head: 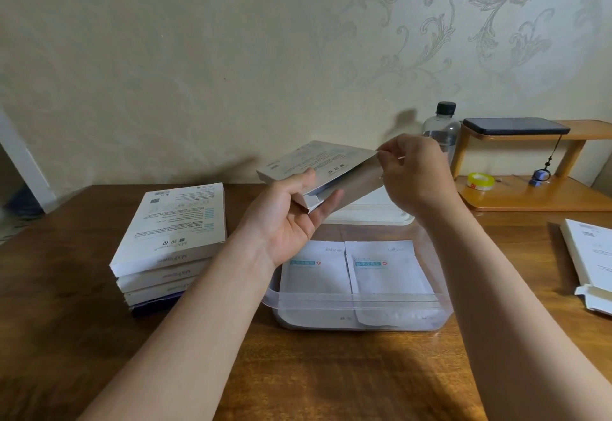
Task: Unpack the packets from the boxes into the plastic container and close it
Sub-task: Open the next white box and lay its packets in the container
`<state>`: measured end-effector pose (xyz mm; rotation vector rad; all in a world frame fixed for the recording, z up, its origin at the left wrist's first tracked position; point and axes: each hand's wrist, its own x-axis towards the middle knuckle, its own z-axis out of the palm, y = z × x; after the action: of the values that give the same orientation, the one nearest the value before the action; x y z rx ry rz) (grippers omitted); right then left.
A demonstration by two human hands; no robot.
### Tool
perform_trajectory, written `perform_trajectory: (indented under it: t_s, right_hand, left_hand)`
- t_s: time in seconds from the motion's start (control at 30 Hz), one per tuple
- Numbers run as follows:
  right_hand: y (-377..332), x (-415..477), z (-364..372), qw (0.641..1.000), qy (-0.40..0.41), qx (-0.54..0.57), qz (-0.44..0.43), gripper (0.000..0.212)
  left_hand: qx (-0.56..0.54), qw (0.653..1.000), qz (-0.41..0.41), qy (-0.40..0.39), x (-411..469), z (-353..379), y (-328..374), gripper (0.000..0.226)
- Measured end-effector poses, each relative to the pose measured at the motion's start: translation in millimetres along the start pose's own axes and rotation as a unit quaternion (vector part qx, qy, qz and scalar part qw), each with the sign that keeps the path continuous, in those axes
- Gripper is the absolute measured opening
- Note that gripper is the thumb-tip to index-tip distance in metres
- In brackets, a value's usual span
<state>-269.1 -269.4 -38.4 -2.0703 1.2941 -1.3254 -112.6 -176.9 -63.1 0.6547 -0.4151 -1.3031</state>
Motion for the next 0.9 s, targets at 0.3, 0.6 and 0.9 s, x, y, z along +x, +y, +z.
perform_trajectory:
  t_s: [0.3,0.6,0.9]
  right_hand:
    - [-31.6,-18.1,-4.6,0.978,-0.171,0.050,-0.109,0.005]
    - [-40.2,-29.1,7.1,0.944,-0.293,0.095,-0.119,0.010]
    - [-43.3,-34.3,14.5,0.945,-0.286,0.086,-0.131,0.019]
  left_hand:
    - [0.003,0.998,0.055,-0.009,0.8,2.0,-0.5,0.027]
    - [-0.001,0.999,0.052,-0.009,3.4,-0.1,-0.2,0.034]
    - [0.021,0.996,0.083,0.006,3.5,0.3,-0.3,0.023]
